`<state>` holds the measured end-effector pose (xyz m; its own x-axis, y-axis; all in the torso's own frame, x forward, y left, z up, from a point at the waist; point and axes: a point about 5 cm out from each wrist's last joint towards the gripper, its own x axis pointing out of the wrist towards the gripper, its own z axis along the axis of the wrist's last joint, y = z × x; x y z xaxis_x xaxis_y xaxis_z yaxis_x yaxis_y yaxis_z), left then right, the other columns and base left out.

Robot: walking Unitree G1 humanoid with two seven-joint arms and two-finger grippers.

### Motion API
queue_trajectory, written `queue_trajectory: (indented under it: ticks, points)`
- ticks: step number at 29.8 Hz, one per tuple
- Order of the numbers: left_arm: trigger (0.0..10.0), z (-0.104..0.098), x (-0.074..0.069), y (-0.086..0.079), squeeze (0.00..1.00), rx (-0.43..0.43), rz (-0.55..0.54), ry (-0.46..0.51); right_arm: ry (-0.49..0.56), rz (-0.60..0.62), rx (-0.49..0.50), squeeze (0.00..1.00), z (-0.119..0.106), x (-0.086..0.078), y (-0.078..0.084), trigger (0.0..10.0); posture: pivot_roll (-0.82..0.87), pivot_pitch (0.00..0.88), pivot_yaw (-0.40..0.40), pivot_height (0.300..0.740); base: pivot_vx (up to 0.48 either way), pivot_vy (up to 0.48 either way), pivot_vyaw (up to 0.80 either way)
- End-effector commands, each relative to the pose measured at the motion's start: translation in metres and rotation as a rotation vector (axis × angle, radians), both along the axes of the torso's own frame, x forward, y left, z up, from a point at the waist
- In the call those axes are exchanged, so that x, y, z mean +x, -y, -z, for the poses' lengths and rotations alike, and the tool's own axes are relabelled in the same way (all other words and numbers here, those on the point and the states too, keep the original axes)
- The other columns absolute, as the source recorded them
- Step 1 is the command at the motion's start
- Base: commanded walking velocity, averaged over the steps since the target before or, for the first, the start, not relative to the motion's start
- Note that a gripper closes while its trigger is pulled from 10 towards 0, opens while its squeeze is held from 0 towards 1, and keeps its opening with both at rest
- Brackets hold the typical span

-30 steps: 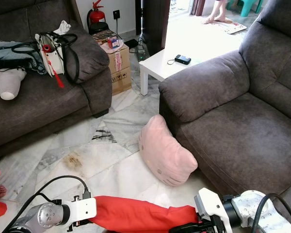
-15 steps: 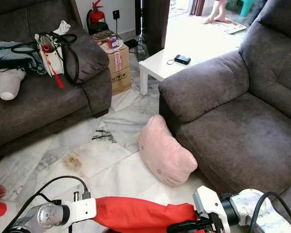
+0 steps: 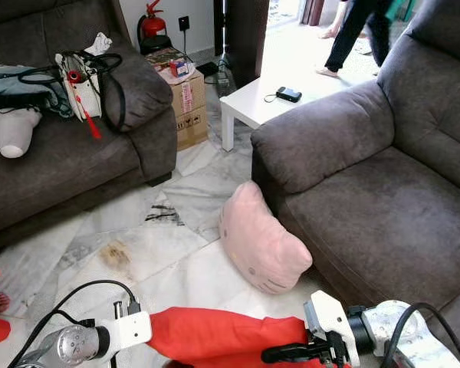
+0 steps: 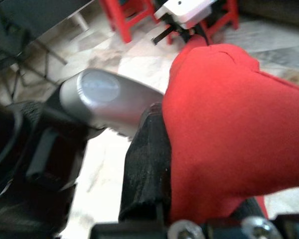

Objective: Move the pillow to the sofa from floor

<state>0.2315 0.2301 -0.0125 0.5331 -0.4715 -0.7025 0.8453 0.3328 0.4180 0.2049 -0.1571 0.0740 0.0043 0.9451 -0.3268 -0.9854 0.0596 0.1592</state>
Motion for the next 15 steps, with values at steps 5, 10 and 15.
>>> queue_trajectory:
  ticks: [5,10,15]
  points:
    - [10.0,-0.019,0.023,0.002,0.00,-0.114,-0.177,0.195,0.175,0.361,0.160,0.00,-0.014,0.044,0.005,10.0,0.10,0.151,-0.002,0.740,0.000,0.000,0.00]
    - [10.0,-0.038,0.042,0.007,0.00,-0.235,-0.311,0.346,0.266,0.609,0.115,0.00,-0.005,0.068,0.011,10.0,0.11,0.157,-0.007,0.740,0.000,0.000,0.00]
    - [10.0,-0.055,0.055,0.013,0.00,-0.348,-0.396,0.450,0.281,0.742,0.109,0.00,0.002,0.077,0.009,10.0,0.11,0.161,-0.005,0.740,0.000,0.000,0.00]
